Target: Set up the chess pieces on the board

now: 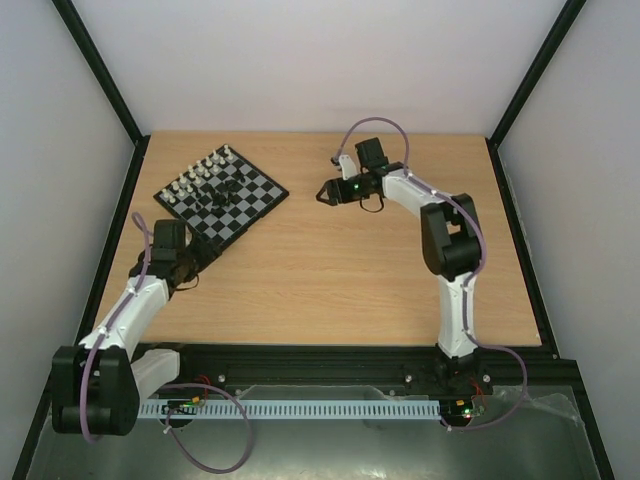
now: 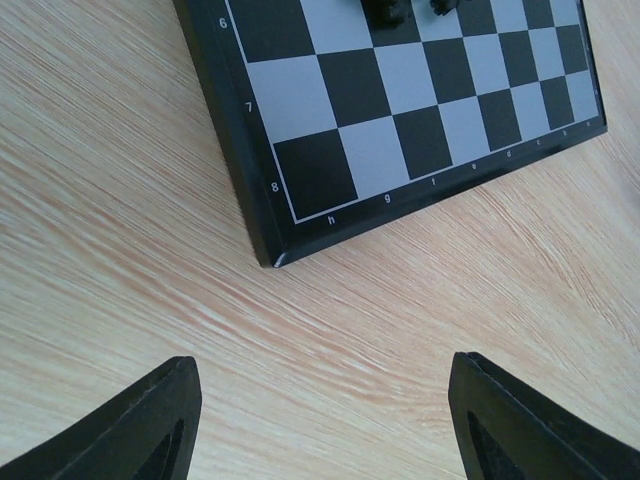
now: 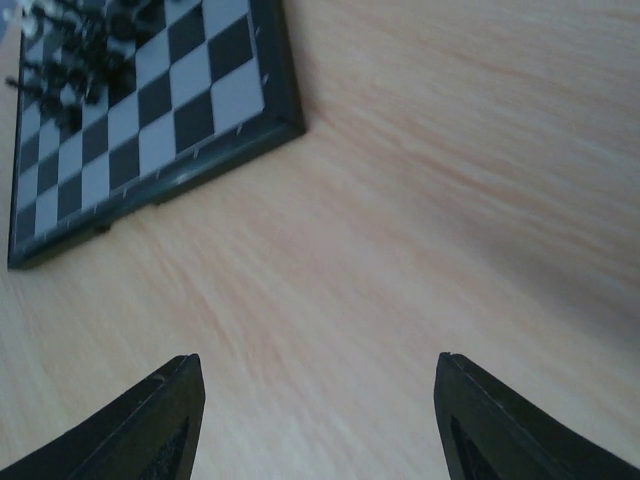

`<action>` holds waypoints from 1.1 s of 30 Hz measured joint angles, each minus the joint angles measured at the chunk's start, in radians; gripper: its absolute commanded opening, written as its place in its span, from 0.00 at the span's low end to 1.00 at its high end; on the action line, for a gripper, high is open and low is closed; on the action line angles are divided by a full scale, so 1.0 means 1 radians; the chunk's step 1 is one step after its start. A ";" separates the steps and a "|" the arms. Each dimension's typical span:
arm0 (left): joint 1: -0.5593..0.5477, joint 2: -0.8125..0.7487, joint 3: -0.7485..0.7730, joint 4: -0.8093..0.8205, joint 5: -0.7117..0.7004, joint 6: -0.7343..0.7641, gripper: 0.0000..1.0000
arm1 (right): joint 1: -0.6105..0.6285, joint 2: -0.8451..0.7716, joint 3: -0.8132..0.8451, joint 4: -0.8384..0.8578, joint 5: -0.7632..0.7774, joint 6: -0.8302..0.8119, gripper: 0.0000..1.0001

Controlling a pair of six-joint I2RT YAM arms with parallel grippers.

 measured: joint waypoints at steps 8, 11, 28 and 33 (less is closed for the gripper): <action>0.002 0.119 0.008 0.058 0.057 -0.005 0.75 | 0.001 0.271 0.322 -0.007 -0.043 0.148 0.67; 0.006 0.141 0.014 0.066 0.053 -0.005 0.90 | 0.001 0.331 0.414 -0.008 -0.047 0.187 0.67; 0.056 0.303 0.071 0.104 -0.002 -0.004 0.89 | 0.027 0.552 0.643 0.095 -0.093 0.413 0.64; 0.068 0.362 0.106 0.143 -0.007 -0.011 0.81 | 0.045 0.599 0.696 0.154 -0.107 0.475 0.64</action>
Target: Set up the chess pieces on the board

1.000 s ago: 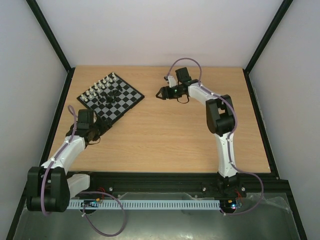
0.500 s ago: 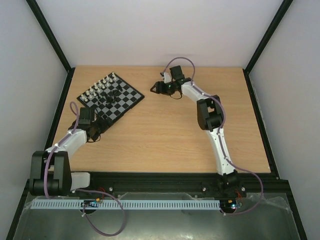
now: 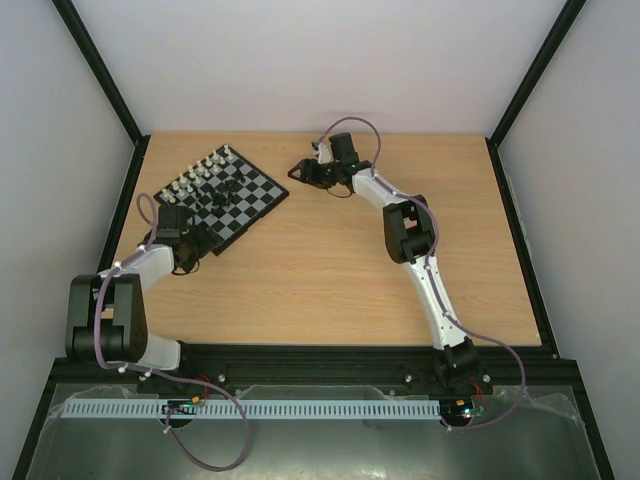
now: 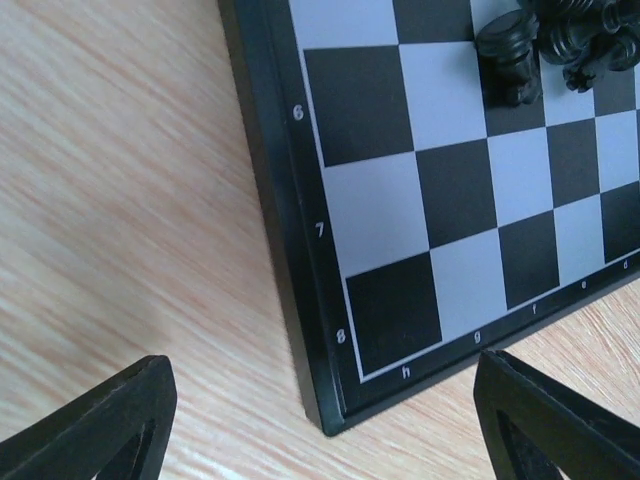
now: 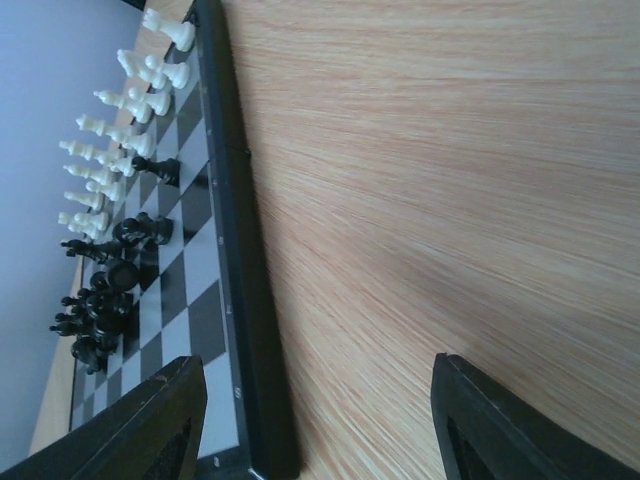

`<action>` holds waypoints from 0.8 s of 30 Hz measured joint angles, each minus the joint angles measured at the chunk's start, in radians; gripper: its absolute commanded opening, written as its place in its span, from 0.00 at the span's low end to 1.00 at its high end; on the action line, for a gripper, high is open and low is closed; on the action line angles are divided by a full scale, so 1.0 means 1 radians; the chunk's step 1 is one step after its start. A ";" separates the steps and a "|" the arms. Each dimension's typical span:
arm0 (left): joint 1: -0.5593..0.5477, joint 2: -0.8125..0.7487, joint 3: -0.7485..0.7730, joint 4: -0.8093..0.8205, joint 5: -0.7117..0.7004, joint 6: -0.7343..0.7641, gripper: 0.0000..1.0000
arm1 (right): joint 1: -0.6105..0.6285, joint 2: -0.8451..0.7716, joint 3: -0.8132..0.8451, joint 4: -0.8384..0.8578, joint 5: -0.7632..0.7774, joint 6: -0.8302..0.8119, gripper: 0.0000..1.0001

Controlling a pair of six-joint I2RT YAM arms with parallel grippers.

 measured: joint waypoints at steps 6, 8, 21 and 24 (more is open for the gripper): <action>0.000 0.070 0.012 0.066 0.002 -0.027 0.71 | 0.032 0.029 0.021 0.053 -0.023 0.056 0.62; 0.000 0.098 0.019 0.080 0.008 -0.034 0.70 | 0.040 0.034 0.022 0.066 -0.032 0.067 0.61; -0.007 0.177 0.074 0.133 0.019 -0.025 0.62 | 0.069 0.040 0.011 0.062 -0.094 0.033 0.49; -0.021 0.180 0.078 0.127 -0.007 -0.009 0.61 | 0.066 0.039 0.000 0.063 -0.096 0.008 0.41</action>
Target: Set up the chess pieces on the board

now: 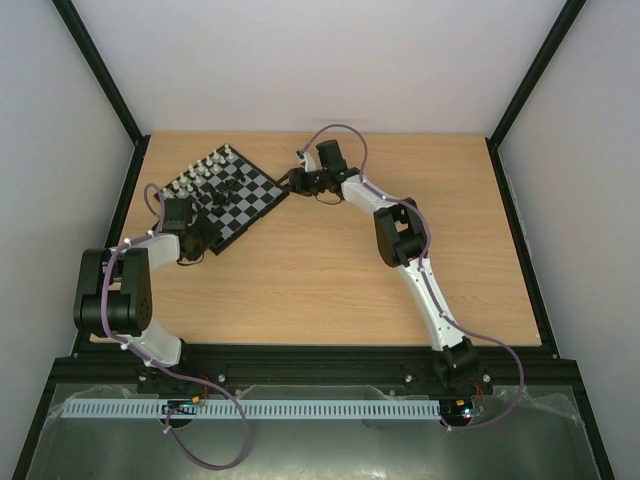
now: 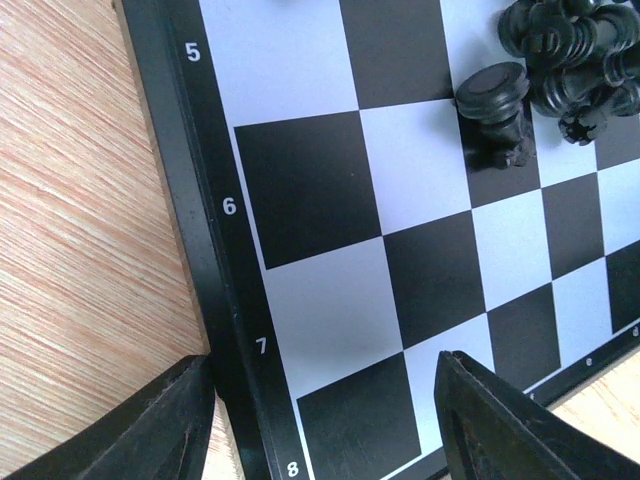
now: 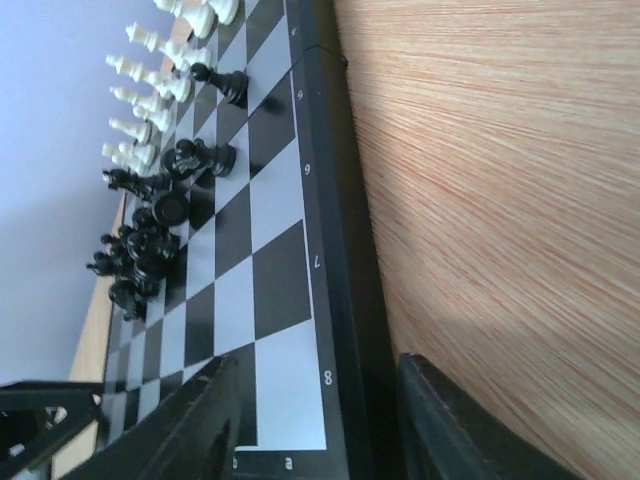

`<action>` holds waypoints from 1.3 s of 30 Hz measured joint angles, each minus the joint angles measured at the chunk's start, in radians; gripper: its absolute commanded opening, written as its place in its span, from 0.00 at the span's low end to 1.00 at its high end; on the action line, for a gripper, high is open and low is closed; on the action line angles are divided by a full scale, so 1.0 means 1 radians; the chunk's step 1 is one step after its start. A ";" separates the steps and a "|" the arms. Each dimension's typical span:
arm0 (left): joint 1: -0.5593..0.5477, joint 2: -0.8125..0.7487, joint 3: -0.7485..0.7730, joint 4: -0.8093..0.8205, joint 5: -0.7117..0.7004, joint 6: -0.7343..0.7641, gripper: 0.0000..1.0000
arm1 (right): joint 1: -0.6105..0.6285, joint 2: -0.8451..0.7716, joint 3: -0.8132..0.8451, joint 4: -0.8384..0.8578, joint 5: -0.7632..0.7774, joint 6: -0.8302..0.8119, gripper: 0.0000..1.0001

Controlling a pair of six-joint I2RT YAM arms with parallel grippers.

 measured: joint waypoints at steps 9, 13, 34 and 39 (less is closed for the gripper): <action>-0.038 0.000 0.001 -0.013 -0.071 0.027 0.60 | -0.005 -0.063 -0.097 -0.044 0.016 -0.080 0.29; -0.055 -0.009 -0.002 -0.028 -0.100 0.033 0.59 | -0.005 -0.111 -0.158 -0.093 0.027 -0.119 0.25; -0.206 -0.144 -0.146 -0.015 -0.139 0.078 0.53 | -0.020 -0.509 -0.708 -0.276 0.114 -0.324 0.21; -0.256 -0.187 -0.184 -0.014 -0.128 0.100 0.53 | -0.021 -0.615 -0.848 -0.335 0.139 -0.372 0.20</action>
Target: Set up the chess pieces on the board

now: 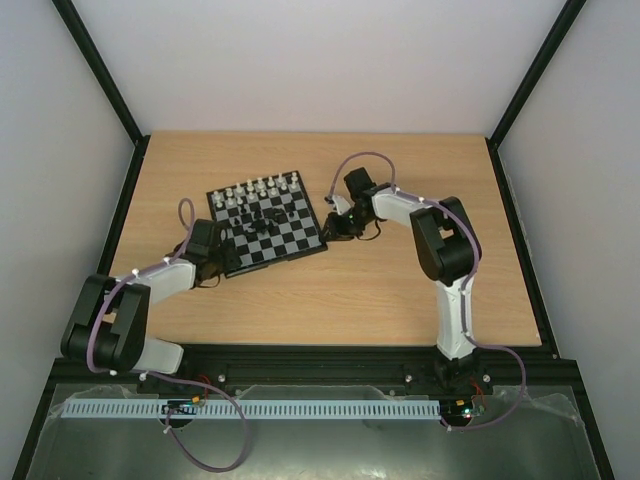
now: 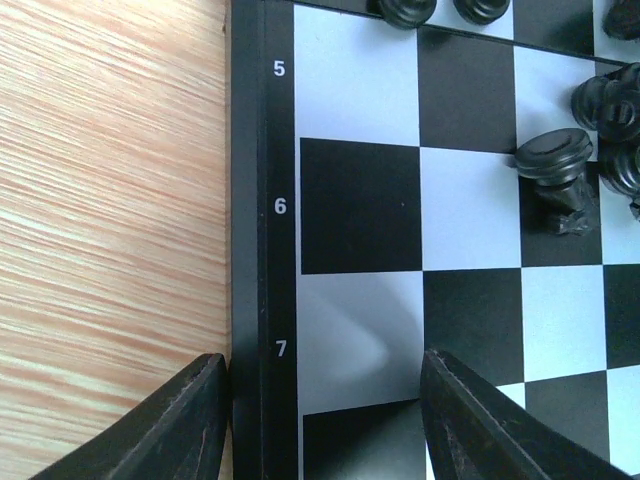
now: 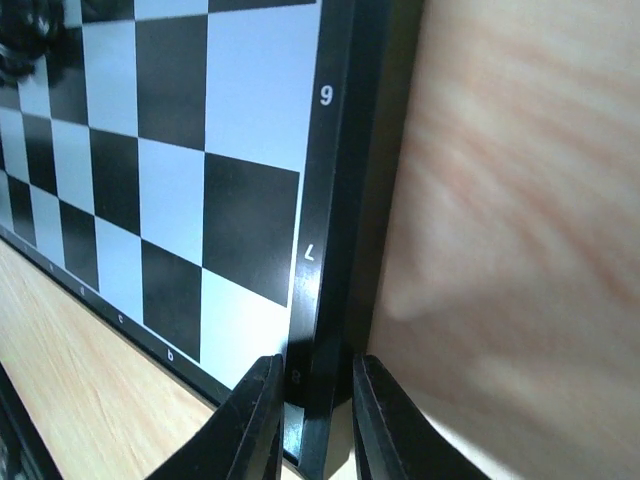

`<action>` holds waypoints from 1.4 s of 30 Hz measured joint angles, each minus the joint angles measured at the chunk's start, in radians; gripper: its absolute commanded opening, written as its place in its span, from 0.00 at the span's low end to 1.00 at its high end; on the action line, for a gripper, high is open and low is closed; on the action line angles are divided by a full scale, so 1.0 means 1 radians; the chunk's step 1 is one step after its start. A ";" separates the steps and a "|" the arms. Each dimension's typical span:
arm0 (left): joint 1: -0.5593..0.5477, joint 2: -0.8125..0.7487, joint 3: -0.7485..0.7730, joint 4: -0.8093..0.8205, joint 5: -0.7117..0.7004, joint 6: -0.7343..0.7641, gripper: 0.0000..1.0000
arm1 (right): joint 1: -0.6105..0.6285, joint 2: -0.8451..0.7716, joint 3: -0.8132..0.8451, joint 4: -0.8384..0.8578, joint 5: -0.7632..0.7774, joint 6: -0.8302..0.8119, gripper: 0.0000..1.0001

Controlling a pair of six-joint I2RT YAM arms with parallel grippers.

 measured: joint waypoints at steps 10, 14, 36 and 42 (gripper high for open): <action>-0.074 -0.057 -0.059 0.027 0.053 0.047 0.53 | 0.000 -0.177 -0.240 -0.126 0.011 -0.112 0.21; -0.124 -0.058 -0.066 0.042 0.052 0.053 0.53 | 0.000 -0.230 -0.311 -0.172 0.012 -0.141 0.21; -0.311 -0.293 -0.125 -0.100 0.069 -0.001 0.54 | 0.027 -0.365 -0.445 -0.339 0.127 -0.260 0.33; -0.314 -0.299 -0.127 -0.100 0.077 -0.002 0.54 | 0.028 -0.367 -0.445 -0.338 0.138 -0.267 0.35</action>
